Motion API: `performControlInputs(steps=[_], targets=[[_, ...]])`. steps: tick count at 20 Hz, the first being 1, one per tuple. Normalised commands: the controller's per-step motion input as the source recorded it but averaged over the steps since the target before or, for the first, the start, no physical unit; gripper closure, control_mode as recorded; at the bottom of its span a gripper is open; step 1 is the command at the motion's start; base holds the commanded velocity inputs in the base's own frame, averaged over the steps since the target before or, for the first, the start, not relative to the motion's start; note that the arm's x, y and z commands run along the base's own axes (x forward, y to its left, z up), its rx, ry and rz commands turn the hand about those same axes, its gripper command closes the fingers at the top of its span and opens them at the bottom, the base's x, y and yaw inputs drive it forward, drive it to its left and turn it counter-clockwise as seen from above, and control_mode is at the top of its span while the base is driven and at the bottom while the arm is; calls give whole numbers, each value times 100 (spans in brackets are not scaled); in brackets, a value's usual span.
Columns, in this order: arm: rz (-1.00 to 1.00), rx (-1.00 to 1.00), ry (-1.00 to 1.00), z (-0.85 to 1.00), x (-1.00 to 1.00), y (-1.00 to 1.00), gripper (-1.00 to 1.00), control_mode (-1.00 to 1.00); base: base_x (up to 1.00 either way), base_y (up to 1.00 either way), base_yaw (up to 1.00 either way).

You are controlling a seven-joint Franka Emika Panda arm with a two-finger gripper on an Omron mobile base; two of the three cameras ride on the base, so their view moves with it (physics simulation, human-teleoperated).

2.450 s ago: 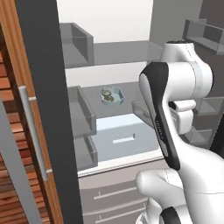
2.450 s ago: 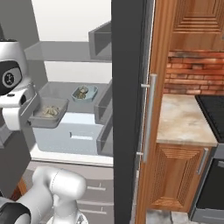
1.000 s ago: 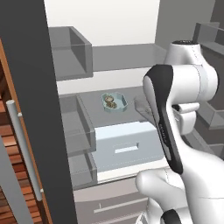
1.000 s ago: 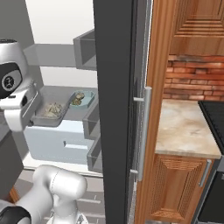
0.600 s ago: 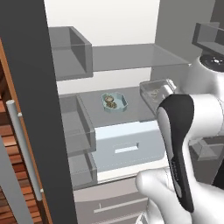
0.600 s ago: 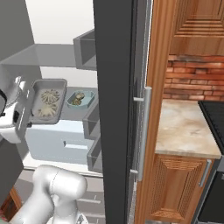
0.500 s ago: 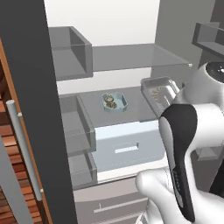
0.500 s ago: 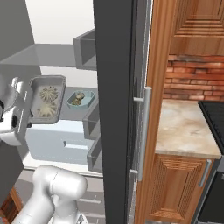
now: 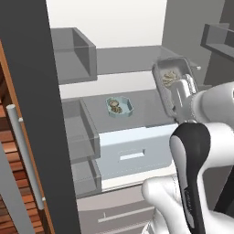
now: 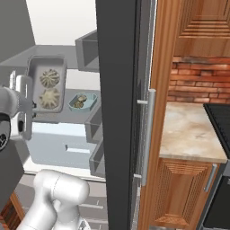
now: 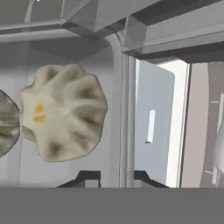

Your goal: Place two dumplings into each of the tupperware containers and then place the containers in the fridge.

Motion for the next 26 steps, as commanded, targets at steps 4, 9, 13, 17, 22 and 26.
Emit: performControlInputs(steps=[4,9,13,17,22,26], targets=[[0,10,0,54,67,0,100,-100,0,0,0],[0,5,0,39,77,0,100,-100,0,0,0],[0,0,3,17,88,0,100,-100,0,0,0],[0,0,1,9,77,0,100,-100,0,0,0],[0,0,0,15,76,0,100,-100,0,0,0],[0,0,0,17,62,0,100,-100,0,0,0]])
